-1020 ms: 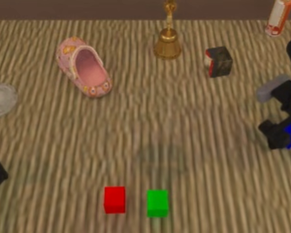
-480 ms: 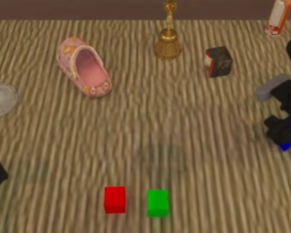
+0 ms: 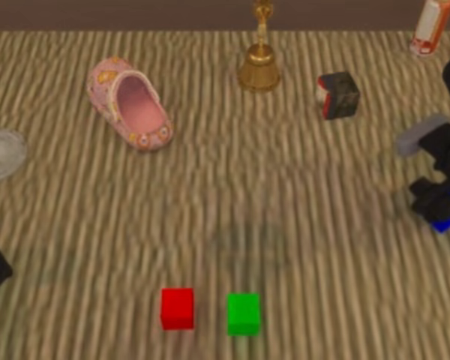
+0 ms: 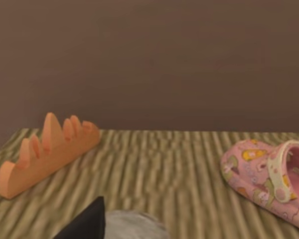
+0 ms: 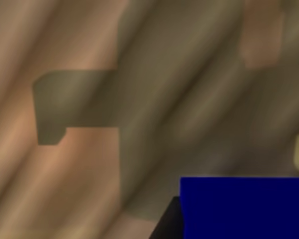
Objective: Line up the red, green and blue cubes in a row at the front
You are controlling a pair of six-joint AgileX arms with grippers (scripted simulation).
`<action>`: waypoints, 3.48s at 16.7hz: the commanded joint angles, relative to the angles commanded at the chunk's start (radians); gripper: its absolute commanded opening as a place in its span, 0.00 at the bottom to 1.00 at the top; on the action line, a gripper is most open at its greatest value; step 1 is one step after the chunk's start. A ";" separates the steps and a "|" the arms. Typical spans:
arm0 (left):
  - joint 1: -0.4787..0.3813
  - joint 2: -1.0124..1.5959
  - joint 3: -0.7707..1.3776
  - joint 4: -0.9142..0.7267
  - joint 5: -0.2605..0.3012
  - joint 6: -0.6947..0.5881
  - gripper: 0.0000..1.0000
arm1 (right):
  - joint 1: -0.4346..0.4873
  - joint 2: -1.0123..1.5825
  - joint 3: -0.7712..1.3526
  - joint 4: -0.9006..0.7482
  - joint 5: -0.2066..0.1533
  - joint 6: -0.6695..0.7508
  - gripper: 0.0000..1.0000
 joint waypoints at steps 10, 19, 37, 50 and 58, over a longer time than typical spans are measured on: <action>0.000 0.000 0.000 0.000 0.000 0.000 1.00 | 0.008 -0.101 0.146 -0.247 0.000 -0.003 0.00; 0.000 0.000 0.000 0.000 0.000 0.000 1.00 | 0.139 -0.122 0.122 -0.258 0.006 0.220 0.00; 0.000 0.000 0.000 0.000 0.000 0.000 1.00 | 0.679 -0.326 -0.064 -0.264 0.035 1.269 0.00; 0.000 0.000 0.000 0.000 0.000 0.000 1.00 | 0.685 -0.223 -0.237 0.011 0.036 1.276 0.00; 0.000 0.000 0.000 0.000 0.000 0.000 1.00 | 0.685 -0.223 -0.237 0.011 0.036 1.276 0.38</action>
